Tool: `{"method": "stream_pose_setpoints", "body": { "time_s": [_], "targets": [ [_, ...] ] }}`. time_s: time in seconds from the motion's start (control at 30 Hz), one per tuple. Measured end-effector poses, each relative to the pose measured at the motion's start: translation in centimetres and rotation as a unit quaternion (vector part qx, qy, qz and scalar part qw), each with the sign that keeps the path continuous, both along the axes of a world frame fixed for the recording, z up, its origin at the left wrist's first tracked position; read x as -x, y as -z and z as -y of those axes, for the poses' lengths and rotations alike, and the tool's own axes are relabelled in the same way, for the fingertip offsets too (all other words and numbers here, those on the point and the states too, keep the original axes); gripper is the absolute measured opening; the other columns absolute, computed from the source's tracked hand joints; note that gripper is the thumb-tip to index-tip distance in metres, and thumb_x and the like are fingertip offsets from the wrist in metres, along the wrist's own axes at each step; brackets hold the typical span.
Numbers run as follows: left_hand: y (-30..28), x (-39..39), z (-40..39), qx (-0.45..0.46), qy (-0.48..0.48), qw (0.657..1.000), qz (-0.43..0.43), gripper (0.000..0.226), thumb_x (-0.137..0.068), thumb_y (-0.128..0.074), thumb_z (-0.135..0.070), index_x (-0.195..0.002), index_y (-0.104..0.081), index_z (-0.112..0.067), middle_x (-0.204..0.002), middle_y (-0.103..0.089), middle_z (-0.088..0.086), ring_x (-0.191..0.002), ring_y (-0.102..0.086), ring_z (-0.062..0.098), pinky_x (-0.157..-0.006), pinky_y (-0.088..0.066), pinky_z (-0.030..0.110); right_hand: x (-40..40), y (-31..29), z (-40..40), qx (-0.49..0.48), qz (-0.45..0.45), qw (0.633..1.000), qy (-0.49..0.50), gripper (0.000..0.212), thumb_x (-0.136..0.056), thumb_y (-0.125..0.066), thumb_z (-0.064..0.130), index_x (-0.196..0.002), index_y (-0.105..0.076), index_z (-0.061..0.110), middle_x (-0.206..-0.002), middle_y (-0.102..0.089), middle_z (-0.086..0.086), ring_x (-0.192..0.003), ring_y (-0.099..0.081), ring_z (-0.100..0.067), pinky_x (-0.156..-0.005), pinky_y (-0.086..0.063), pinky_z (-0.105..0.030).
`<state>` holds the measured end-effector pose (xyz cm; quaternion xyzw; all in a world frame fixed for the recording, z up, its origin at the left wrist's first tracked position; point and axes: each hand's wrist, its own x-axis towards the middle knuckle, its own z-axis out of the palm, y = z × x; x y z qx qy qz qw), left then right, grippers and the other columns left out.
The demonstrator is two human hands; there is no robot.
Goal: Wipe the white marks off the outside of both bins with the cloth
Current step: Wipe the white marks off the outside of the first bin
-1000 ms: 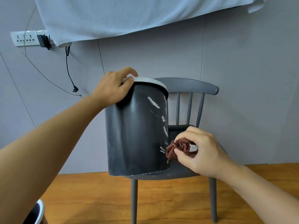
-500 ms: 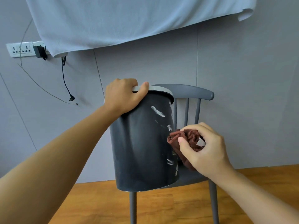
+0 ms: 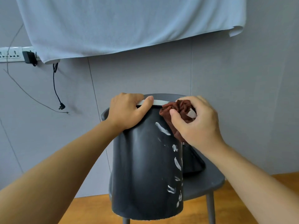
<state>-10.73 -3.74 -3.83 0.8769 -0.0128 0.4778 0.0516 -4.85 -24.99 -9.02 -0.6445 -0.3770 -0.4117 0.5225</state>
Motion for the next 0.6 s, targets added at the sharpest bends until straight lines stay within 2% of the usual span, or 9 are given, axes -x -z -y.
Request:
{"method": "stream_pose_setpoints", "body": {
  "time_s": [0.03,0.13,0.23,0.37,0.43,0.53,0.6],
  "targets": [
    [0.0,0.0,0.1,0.002,-0.006,1.0,-0.002,0.057,-0.093,-0.044,-0.054,-0.056,-0.028,-0.013,-0.046,-0.028,0.0,-0.048,-0.03,0.02,-0.052,-0.029,0.035,-0.1,-0.3,-0.9,0.03,0.025,0.999,0.006,0.021,-0.084,-0.08,0.029,-0.1,-0.073,0.016,-0.093,-0.064,0.002,-0.085,-0.06,-0.009,-0.079,-0.048,-0.015],
    [-0.1,-0.3,-0.3,0.009,-0.003,1.0,-0.004,0.057,-0.093,-0.043,-0.054,-0.055,-0.031,-0.013,-0.045,-0.032,0.0,-0.048,-0.034,0.021,-0.052,-0.029,0.035,0.1,0.3,-2.5,0.109,0.05,0.993,0.021,0.026,-0.087,-0.075,0.033,-0.11,-0.073,0.021,-0.098,-0.053,0.0,-0.09,-0.058,-0.022,-0.077,-0.052,-0.035],
    [0.0,-0.2,-0.6,0.011,0.006,1.0,-0.002,0.057,-0.093,-0.043,-0.054,-0.054,-0.031,-0.014,-0.045,-0.031,-0.002,-0.046,-0.033,0.019,-0.051,-0.028,0.033,0.8,1.3,-2.3,0.132,0.066,0.989,0.016,0.029,-0.086,-0.072,0.034,-0.113,-0.072,0.023,-0.103,-0.051,0.001,-0.095,-0.056,-0.024,-0.077,-0.052,-0.035],
    [0.1,0.1,-0.9,0.015,0.003,1.0,0.004,0.056,-0.094,-0.044,-0.052,-0.053,-0.027,-0.018,-0.044,-0.027,-0.003,-0.045,-0.03,0.016,-0.051,-0.024,0.031,1.8,2.3,-0.7,0.244,0.09,0.964,-0.051,0.024,-0.085,-0.068,0.033,-0.107,-0.071,0.024,-0.098,-0.053,0.006,-0.089,-0.056,-0.015,-0.072,-0.053,-0.036],
    [0.1,0.1,-1.1,0.016,-0.001,1.0,0.008,0.056,-0.094,-0.043,-0.053,-0.053,-0.028,-0.017,-0.044,-0.027,-0.003,-0.045,-0.03,0.016,-0.051,-0.023,0.031,1.3,1.3,-0.6,0.246,0.086,0.964,-0.055,0.02,-0.085,-0.073,0.029,-0.104,-0.071,0.023,-0.097,-0.057,0.007,-0.086,-0.059,-0.014,-0.074,-0.053,-0.037],
    [0.1,0.2,-1.0,0.014,-0.005,1.0,0.01,0.057,-0.094,-0.042,-0.054,-0.054,-0.028,-0.017,-0.044,-0.028,-0.001,-0.045,-0.032,0.017,-0.051,-0.023,0.031,0.4,-0.5,-1.3,0.172,0.04,0.984,-0.015,0.021,-0.084,-0.082,0.024,-0.102,-0.072,0.018,-0.095,-0.062,0.004,-0.086,-0.062,-0.016,-0.077,-0.051,-0.033],
    [0.2,0.3,-1.2,0.014,-0.005,1.0,0.014,0.057,-0.094,-0.043,-0.054,-0.053,-0.028,-0.017,-0.044,-0.027,-0.002,-0.045,-0.03,0.016,-0.05,-0.023,0.031,0.6,-0.4,-1.6,0.168,0.048,0.985,-0.007,0.021,-0.084,-0.082,0.023,-0.101,-0.072,0.015,-0.095,-0.061,0.003,-0.086,-0.062,-0.018,-0.077,-0.051,-0.032]
  ]
}}
